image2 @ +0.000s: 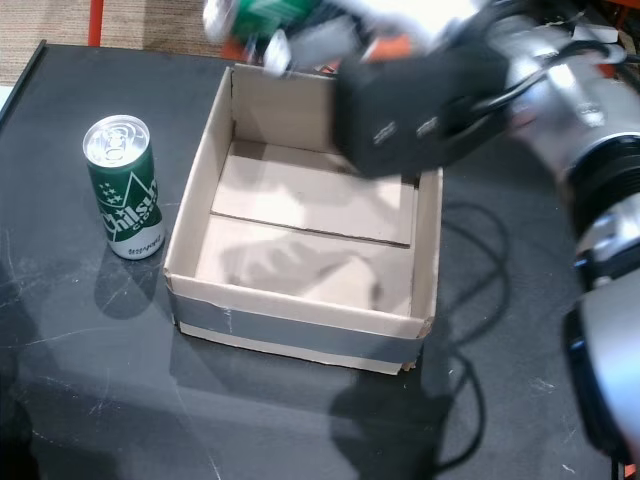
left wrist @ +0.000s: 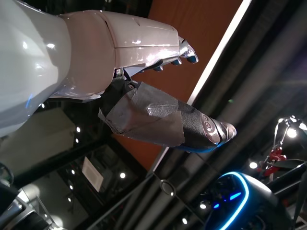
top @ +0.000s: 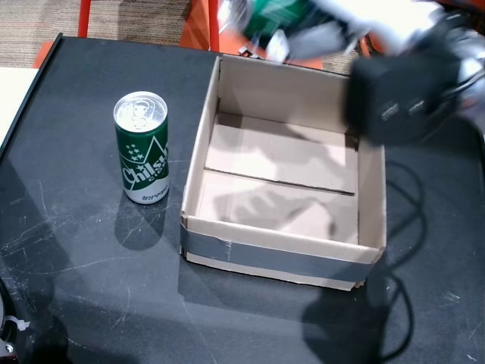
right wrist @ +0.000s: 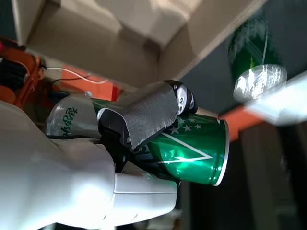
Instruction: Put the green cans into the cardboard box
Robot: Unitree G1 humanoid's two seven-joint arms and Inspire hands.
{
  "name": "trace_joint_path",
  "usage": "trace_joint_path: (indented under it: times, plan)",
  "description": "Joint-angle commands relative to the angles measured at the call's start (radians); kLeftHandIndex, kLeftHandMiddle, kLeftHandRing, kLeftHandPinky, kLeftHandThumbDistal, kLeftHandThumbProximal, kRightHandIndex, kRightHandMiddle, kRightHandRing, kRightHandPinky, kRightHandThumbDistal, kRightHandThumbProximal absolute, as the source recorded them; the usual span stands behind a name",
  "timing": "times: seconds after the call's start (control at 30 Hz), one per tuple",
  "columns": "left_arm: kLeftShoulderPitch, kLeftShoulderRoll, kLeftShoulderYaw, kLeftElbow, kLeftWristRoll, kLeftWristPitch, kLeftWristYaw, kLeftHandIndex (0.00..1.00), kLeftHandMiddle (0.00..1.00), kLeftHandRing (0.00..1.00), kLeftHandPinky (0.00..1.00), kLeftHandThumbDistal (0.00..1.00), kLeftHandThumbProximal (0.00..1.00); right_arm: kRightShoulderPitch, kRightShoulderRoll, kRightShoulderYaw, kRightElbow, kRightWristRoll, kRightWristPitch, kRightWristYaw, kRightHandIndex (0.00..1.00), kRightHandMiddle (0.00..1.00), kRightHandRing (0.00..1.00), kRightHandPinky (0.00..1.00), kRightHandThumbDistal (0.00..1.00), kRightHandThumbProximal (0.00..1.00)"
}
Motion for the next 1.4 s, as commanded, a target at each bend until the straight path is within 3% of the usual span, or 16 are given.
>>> trace_joint_path:
  times: [0.0, 0.1, 0.27, 0.53, 0.6, 0.73, 0.83, 0.93, 1.03, 1.13, 1.2, 1.27, 1.3, 1.33, 1.37]
  plan:
    - [0.016, -0.01, -0.01, -0.02, 0.013, -0.012, 0.004, 0.92, 0.95, 1.0, 1.0, 0.81, 0.72, 0.019, 0.002, 0.007, 0.012, 0.005, 0.004, 0.009, 0.02, 0.04, 0.04, 0.24, 0.51, 0.39]
    - [0.018, -0.011, -0.015, -0.028, 0.02, -0.022, 0.012, 0.92, 0.95, 1.0, 1.0, 0.8, 0.73, 0.032, 0.001, 0.001, 0.016, 0.025, -0.005, 0.03, 0.0, 0.01, 0.02, 0.23, 0.5, 0.37]
    - [0.02, -0.01, -0.023, -0.03, 0.035, -0.045, 0.016, 0.92, 0.95, 1.0, 1.0, 0.83, 0.74, 0.051, -0.009, -0.019, 0.018, 0.065, -0.018, 0.082, 0.02, 0.04, 0.05, 0.23, 0.47, 0.31]
    - [0.03, -0.019, -0.038, -0.03, 0.02, -0.053, 0.024, 0.91, 0.95, 1.0, 1.0, 0.83, 0.68, 0.083, -0.017, -0.029, 0.018, 0.095, -0.002, 0.138, 0.0, 0.01, 0.04, 0.25, 0.47, 0.26]
    - [0.036, -0.019, -0.04, -0.033, 0.009, -0.041, 0.025, 0.92, 0.95, 1.0, 1.0, 0.82, 0.62, 0.091, -0.019, -0.021, 0.017, 0.084, 0.003, 0.127, 0.0, 0.0, 0.02, 0.25, 0.48, 0.29]
    - [0.037, -0.021, -0.037, -0.036, 0.022, -0.055, 0.036, 0.92, 0.95, 1.0, 1.0, 0.83, 0.67, 0.102, -0.029, -0.012, 0.018, 0.07, 0.022, 0.111, 0.0, 0.0, 0.02, 0.25, 0.45, 0.34]
    - [0.04, -0.02, -0.043, -0.045, 0.013, -0.042, 0.035, 0.92, 0.96, 1.0, 1.0, 0.78, 0.65, 0.105, -0.039, -0.017, 0.021, 0.076, 0.037, 0.123, 0.0, 0.0, 0.02, 0.25, 0.45, 0.29]
    - [0.042, -0.02, -0.045, -0.049, 0.013, -0.039, 0.039, 0.92, 0.95, 1.0, 1.0, 0.8, 0.66, 0.11, -0.048, -0.017, 0.026, 0.077, 0.065, 0.136, 0.02, 0.02, 0.05, 0.25, 0.47, 0.33]
    - [0.043, -0.022, -0.047, -0.052, 0.023, -0.051, 0.043, 0.91, 0.95, 1.0, 1.0, 0.81, 0.65, 0.121, -0.053, -0.017, 0.033, 0.078, 0.1, 0.154, 0.0, 0.0, 0.04, 0.27, 0.51, 0.24]
    - [0.047, -0.019, -0.049, -0.057, 0.024, -0.05, 0.043, 0.91, 0.95, 1.0, 1.0, 0.78, 0.67, 0.129, -0.054, -0.008, 0.036, 0.068, 0.135, 0.163, 0.0, 0.0, 0.05, 0.27, 0.51, 0.3]
    - [0.047, -0.016, -0.048, -0.056, 0.02, -0.048, 0.038, 0.91, 0.95, 1.0, 1.0, 0.78, 0.66, 0.133, -0.056, -0.003, 0.036, 0.063, 0.152, 0.167, 0.04, 0.03, 0.1, 0.23, 0.56, 0.35]
    - [0.045, -0.015, -0.046, -0.054, 0.026, -0.055, 0.037, 0.91, 0.95, 1.0, 1.0, 0.78, 0.68, 0.131, -0.057, 0.001, 0.036, 0.066, 0.168, 0.191, 0.14, 0.11, 0.18, 0.24, 0.6, 0.33]
    - [0.045, -0.014, -0.047, -0.055, 0.029, -0.057, 0.037, 0.9, 0.95, 1.0, 1.0, 0.78, 0.68, 0.127, -0.055, 0.001, 0.037, 0.07, 0.182, 0.217, 0.23, 0.2, 0.27, 0.26, 0.63, 0.3]
    - [0.045, -0.014, -0.047, -0.055, 0.03, -0.057, 0.037, 0.9, 0.95, 1.0, 1.0, 0.77, 0.67, 0.122, -0.053, 0.0, 0.038, 0.075, 0.2, 0.249, 0.39, 0.4, 0.46, 0.31, 0.76, 0.31]
    - [0.045, -0.014, -0.048, -0.056, 0.03, -0.056, 0.038, 0.9, 0.95, 1.0, 1.0, 0.77, 0.67, 0.119, -0.051, -0.004, 0.038, 0.082, 0.212, 0.276, 0.53, 0.52, 0.53, 0.31, 0.74, 0.3]
